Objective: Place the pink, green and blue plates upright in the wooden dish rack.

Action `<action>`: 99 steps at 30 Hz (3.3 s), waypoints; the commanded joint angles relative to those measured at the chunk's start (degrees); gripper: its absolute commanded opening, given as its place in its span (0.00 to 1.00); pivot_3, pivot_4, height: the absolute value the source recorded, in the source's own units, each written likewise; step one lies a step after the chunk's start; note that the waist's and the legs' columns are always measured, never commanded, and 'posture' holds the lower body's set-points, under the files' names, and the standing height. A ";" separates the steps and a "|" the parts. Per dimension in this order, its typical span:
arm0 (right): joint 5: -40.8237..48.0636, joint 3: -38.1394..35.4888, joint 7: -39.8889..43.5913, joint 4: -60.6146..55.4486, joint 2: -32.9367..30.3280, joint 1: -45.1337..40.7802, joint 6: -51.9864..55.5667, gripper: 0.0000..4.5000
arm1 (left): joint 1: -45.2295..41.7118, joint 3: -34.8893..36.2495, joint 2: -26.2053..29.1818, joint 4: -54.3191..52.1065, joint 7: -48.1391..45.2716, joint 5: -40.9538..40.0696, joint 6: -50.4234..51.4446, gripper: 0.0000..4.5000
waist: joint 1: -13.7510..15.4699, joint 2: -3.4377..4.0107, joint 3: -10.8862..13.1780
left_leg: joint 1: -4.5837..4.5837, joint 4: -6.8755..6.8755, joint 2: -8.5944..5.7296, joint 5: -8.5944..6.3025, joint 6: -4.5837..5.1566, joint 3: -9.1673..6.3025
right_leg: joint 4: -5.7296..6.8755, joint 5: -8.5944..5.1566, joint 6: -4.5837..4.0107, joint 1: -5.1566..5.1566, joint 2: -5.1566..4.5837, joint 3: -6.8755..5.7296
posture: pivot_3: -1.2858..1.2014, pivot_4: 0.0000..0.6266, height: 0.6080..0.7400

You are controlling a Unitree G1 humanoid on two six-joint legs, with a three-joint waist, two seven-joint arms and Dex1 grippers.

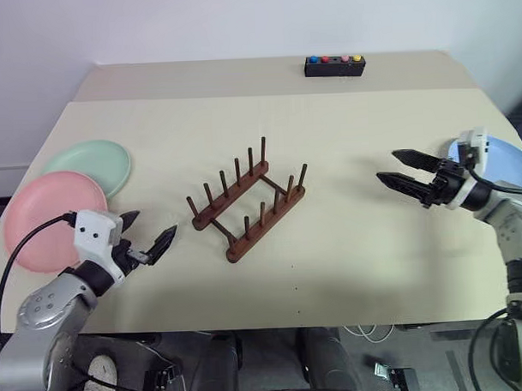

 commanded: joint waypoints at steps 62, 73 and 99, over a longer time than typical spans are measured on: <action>7.45 -8.44 -18.10 -39.12 6.48 33.61 4.86 1.00 | -41.48 -42.68 -6.34 40.98 -31.22 19.04 -21.10 0.17 | 2.38 0.17 -0.08 | -0.06 0.28 -0.05 -0.01 0.02 -0.01 | -0.01 -0.05 -0.05 0.13 0.00 -0.01 | 0.52 0.24 0.96; 8.19 -14.13 -21.17 -43.89 8.61 42.22 2.73 1.00 | -61.84 -42.68 -17.99 76.15 -39.89 24.30 -39.06 0.17 | 1.54 0.10 -0.04 | -0.41 0.32 -0.08 -0.03 0.06 -0.04 | -0.03 0.04 0.22 -0.13 0.00 -0.04 | 0.52 0.24 0.96; -2.42 -6.97 -24.40 -41.12 5.55 41.51 2.80 0.47 | -45.91 -29.77 -10.30 53.66 -38.66 17.43 -27.77 0.74 | 1.20 0.14 -0.04 | -0.43 0.20 -0.03 -0.04 0.07 -0.09 | 0.14 0.06 0.28 -0.28 0.02 -0.04 | 0.52 0.24 0.96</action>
